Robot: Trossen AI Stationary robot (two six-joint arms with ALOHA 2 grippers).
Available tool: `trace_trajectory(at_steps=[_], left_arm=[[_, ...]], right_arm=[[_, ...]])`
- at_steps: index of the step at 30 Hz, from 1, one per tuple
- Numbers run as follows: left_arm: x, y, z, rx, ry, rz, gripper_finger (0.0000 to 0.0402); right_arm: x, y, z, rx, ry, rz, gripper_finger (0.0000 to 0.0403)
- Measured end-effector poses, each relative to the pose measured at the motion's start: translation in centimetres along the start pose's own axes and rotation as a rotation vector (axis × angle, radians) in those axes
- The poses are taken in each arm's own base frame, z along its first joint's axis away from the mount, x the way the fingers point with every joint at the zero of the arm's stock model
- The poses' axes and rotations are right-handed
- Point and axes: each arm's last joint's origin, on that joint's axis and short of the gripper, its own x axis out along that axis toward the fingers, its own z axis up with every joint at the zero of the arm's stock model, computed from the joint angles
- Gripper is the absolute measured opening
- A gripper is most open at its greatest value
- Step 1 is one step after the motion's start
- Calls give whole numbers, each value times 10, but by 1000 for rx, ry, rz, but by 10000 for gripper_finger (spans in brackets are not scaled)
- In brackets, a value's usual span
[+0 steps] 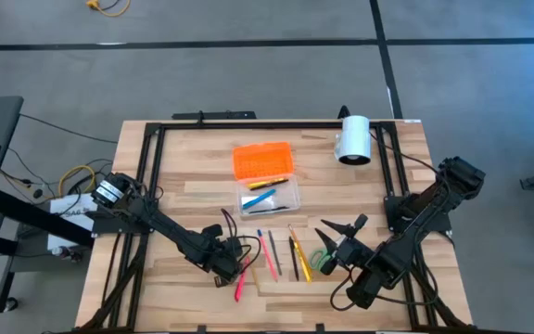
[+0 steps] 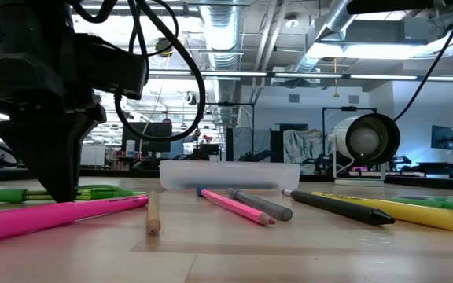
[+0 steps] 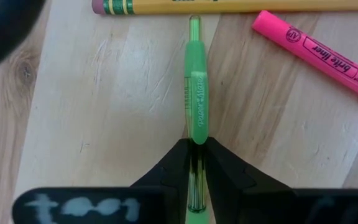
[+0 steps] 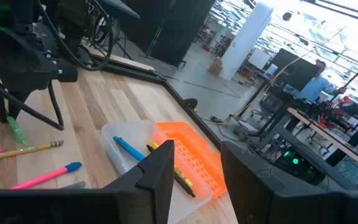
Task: Pick & place school supplies into a supply box
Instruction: Put the green pen into the supply box
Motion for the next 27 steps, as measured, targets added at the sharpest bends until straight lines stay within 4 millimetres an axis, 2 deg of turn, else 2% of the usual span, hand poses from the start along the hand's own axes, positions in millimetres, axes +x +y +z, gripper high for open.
trace_trajectory(at_steps=[16,27], left_arm=[[-1,0,0,0,-9,4,32],[-23,2,6,44,-69,108,32]], right_arm=[[0,0,0,0,0,0,127],[6,-1,-1,-5,30,4,127]])
